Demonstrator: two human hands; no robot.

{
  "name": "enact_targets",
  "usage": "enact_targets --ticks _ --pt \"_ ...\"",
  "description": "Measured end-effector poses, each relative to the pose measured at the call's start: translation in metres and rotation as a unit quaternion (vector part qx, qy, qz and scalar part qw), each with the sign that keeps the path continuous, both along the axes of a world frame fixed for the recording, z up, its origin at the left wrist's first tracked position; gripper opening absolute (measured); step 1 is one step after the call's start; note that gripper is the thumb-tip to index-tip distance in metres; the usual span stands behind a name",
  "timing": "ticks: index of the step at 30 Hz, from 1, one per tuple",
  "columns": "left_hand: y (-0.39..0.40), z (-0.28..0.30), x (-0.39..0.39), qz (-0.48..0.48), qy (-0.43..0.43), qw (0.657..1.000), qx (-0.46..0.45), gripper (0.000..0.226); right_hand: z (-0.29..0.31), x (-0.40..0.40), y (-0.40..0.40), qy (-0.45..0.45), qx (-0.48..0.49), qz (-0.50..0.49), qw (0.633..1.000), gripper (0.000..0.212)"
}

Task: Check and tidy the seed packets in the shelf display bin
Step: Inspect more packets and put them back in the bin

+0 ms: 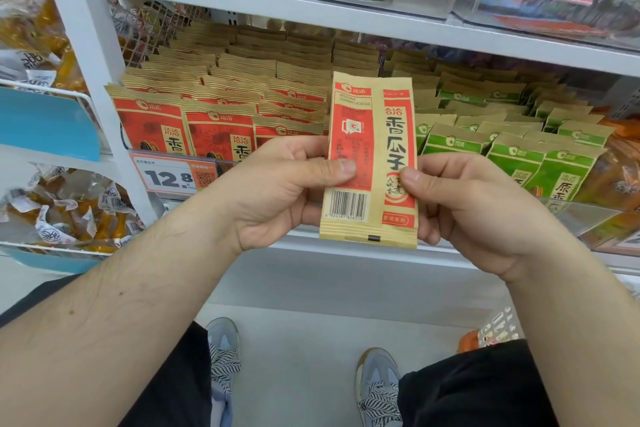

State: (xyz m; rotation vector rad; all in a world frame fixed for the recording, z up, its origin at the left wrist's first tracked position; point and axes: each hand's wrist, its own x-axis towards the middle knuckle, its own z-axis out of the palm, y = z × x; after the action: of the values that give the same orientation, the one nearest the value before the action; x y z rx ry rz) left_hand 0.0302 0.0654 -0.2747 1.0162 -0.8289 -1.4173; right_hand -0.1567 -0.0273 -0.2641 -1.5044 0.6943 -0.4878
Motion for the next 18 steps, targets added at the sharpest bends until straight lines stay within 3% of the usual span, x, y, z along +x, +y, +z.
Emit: enact_targets --ticks 6,12,14,18 --pt "-0.001 -0.0018 0.0011 0.006 0.003 1.0 0.0 0.047 -0.0025 -0.0072 -0.0056 0.016 -0.02 0.086 0.996 0.074" --pt "-0.001 -0.0022 0.0017 0.011 -0.003 1.0 -0.001 0.044 -0.0019 -0.0062 -0.0054 0.004 -0.006 0.103 0.995 0.079" --pt "-0.0014 -0.0021 0.002 0.013 -0.005 1.0 0.0 0.044 -0.0011 -0.006 -0.0044 0.009 -0.015 0.102 0.995 0.076" --pt "-0.0002 -0.0028 0.0002 0.002 -0.021 1.0 -0.005 0.048 -0.0003 0.0009 0.0036 0.017 -0.041 0.037 0.998 0.042"
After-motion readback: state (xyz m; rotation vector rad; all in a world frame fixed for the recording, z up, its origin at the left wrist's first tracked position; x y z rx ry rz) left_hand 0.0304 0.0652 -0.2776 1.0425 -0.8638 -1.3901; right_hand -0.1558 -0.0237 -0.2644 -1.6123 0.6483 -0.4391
